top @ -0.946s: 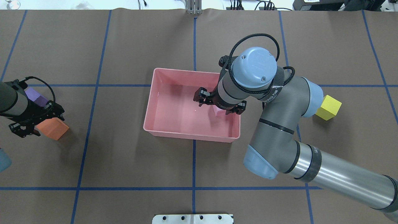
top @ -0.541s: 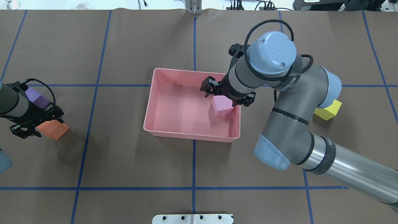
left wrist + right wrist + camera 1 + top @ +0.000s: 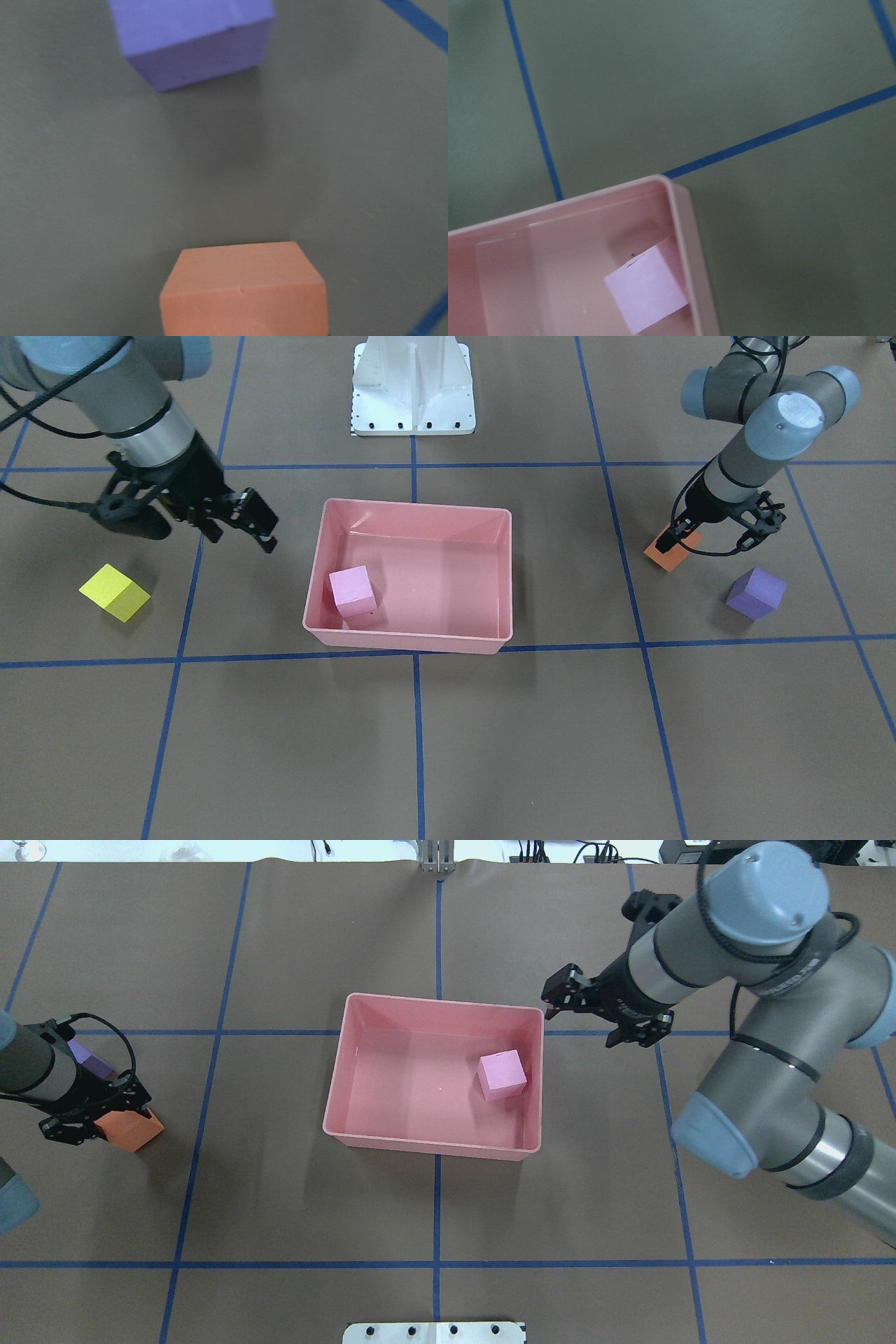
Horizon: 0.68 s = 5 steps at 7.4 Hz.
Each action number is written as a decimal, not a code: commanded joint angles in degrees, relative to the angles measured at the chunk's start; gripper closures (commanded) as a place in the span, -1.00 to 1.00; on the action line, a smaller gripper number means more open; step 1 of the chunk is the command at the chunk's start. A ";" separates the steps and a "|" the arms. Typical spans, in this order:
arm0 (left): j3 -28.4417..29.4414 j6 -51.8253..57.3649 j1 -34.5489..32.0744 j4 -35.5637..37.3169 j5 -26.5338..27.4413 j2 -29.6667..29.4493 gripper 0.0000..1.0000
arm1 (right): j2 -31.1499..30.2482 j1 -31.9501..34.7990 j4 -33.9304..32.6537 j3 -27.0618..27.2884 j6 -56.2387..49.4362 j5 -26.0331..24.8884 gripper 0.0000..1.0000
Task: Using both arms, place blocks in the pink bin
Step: 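Open the right gripper over the bin while the left grasps the orange cube, then carry the orange cube into the bin while the right gripper grasps the yellow cube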
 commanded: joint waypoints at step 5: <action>3.12 -1.17 6.27 29.46 1.16 -36.93 1.00 | -9.21 7.87 0.39 -7.14 -17.63 1.70 -1.00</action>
